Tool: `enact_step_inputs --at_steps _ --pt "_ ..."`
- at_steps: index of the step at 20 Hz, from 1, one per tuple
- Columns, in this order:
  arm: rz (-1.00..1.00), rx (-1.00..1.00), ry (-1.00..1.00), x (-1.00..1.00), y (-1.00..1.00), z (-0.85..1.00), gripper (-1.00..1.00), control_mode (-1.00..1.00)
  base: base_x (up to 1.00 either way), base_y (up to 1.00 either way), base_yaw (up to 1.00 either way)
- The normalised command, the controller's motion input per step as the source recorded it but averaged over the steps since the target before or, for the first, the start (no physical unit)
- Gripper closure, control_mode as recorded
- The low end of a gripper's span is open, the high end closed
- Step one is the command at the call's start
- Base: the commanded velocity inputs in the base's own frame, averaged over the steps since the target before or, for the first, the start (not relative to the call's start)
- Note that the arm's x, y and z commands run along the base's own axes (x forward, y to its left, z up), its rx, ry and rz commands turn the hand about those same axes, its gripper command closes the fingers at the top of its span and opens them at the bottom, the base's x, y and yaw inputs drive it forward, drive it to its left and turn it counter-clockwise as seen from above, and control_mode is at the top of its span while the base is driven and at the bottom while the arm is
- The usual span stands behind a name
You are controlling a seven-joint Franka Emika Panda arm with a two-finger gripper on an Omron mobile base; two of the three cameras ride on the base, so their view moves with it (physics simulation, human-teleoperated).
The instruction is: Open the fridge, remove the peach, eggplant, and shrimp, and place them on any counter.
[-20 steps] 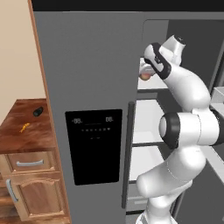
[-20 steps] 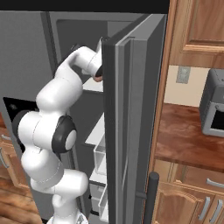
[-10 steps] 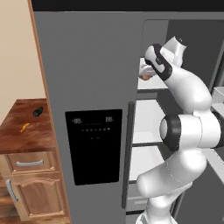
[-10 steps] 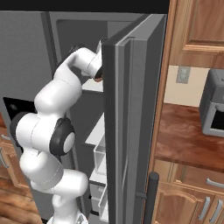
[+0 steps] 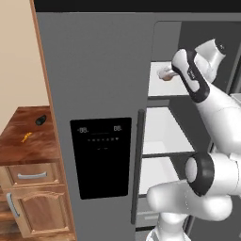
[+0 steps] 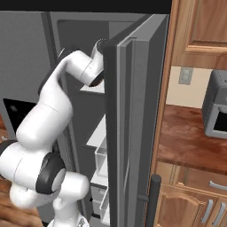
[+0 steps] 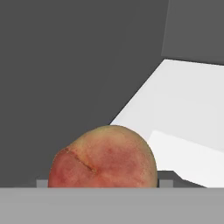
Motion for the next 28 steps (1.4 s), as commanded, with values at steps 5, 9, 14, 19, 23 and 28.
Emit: enact_step_inputs --at_steps 5,9,14,19,23,28 --pt "-0.05 -0.03 -0.02 -1.0 0.0 0.13 1.0 -1.0 0.0 0.0 0.0" --pt "-0.13 -0.01 0.17 -1.0 0.01 0.0 1.0 -1.0 0.0 0.0 0.0" --pt "-0.17 -0.04 0.3 -0.98 0.09 0.0 1.0 -1.0 0.0 0.0 0.0" --pt "-0.24 -0.02 0.39 -0.55 0.16 -0.07 1.0 -1.0 0.0 0.0 0.0" --pt "0.0 0.0 0.0 0.0 0.0 0.0 1.0 1.0 -1.0 0.06 -0.16" --pt "0.0 0.0 0.0 0.0 0.0 0.0 1.0 1.0 -0.83 0.82 -0.1"
